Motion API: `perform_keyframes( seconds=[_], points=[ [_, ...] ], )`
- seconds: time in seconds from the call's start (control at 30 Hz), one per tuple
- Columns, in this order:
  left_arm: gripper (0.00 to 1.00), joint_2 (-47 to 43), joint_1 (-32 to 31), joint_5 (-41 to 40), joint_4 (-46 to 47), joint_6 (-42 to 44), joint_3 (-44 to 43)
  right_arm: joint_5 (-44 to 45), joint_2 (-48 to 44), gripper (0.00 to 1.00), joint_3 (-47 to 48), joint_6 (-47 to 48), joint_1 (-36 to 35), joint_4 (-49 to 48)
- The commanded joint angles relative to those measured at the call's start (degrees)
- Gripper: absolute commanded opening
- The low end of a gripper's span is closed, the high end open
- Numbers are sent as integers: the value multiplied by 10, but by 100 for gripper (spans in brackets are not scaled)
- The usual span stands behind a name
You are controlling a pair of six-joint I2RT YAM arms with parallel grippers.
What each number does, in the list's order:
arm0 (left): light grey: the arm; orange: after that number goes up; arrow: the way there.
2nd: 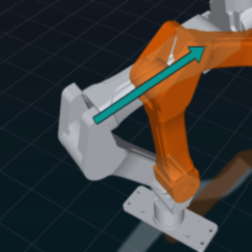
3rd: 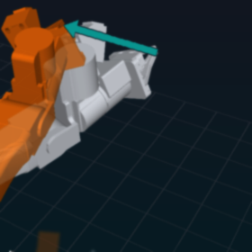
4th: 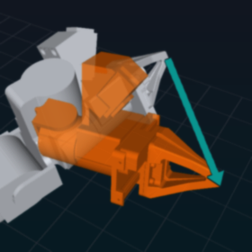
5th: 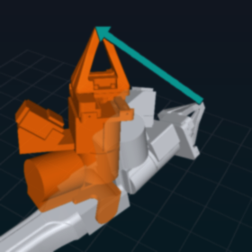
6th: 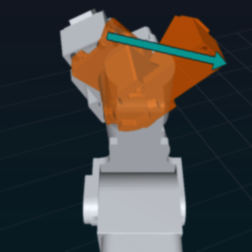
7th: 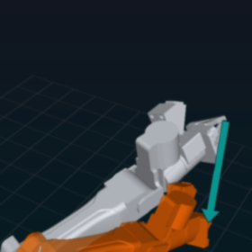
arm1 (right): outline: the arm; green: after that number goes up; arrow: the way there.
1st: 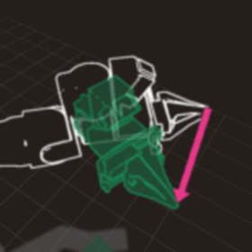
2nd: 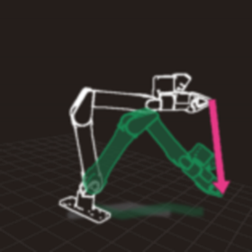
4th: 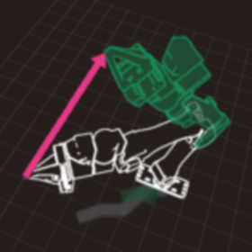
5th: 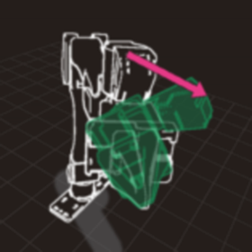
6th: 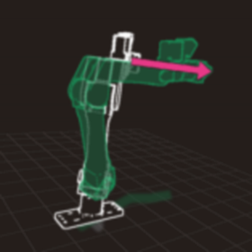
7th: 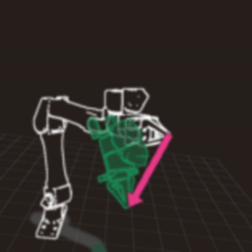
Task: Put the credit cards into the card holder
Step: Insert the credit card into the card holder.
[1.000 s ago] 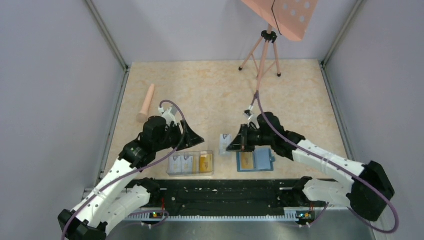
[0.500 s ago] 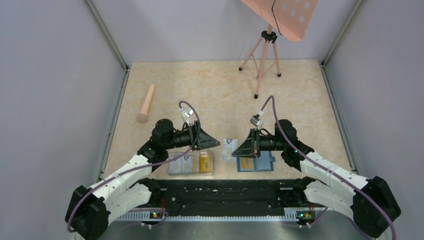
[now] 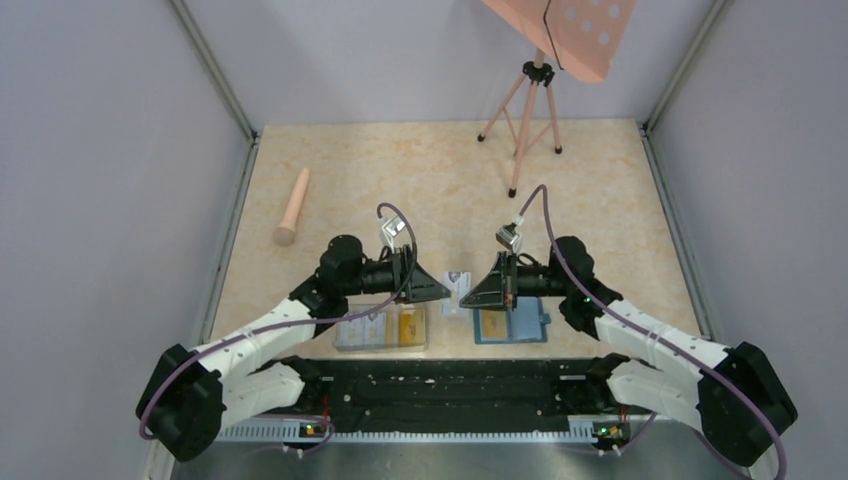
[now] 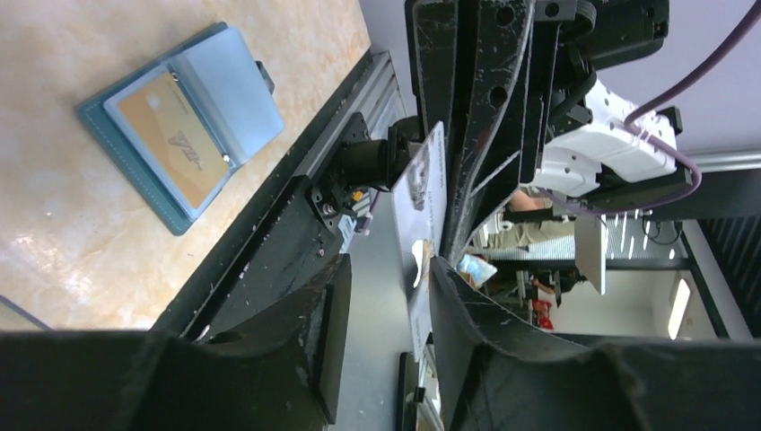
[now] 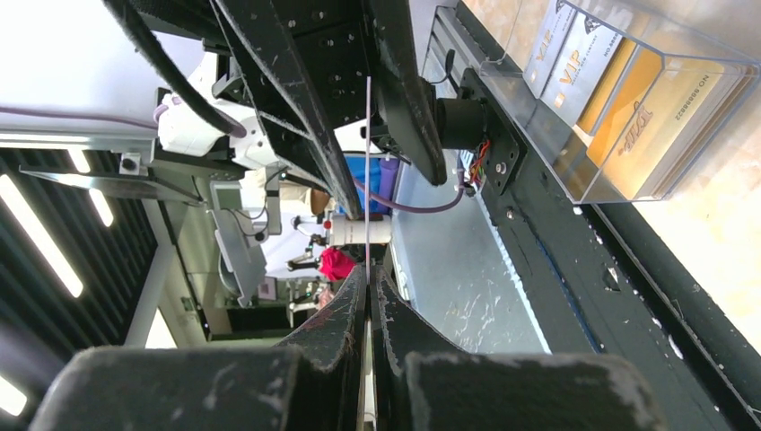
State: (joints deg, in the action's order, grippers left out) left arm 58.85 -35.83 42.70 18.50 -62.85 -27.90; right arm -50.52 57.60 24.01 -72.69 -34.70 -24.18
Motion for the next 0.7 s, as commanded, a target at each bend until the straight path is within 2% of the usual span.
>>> perform_keyframes(
  seconds=[0.0,0.07,0.2,0.27,0.4,0.5,0.67],
  points=[
    [38,15,-18,13,46,2,-36,-5,9,0,21,-3,5,-35],
    [31,23,-22,14,47,2,-38,-7,15,0,22,-4,5,-40],
    [1,25,-24,9,37,4,-41,-2,19,0,25,11,5,-15],
    [0,20,-24,-4,13,15,-46,11,14,3,33,42,5,39],
    [0,5,-24,-42,-74,56,-63,94,-1,40,74,152,6,256],
    [0,-4,-24,-98,-196,97,-87,157,0,56,100,218,10,383],
    [0,-12,-25,-204,-342,138,-115,284,-12,66,116,282,31,524]
  ],
)
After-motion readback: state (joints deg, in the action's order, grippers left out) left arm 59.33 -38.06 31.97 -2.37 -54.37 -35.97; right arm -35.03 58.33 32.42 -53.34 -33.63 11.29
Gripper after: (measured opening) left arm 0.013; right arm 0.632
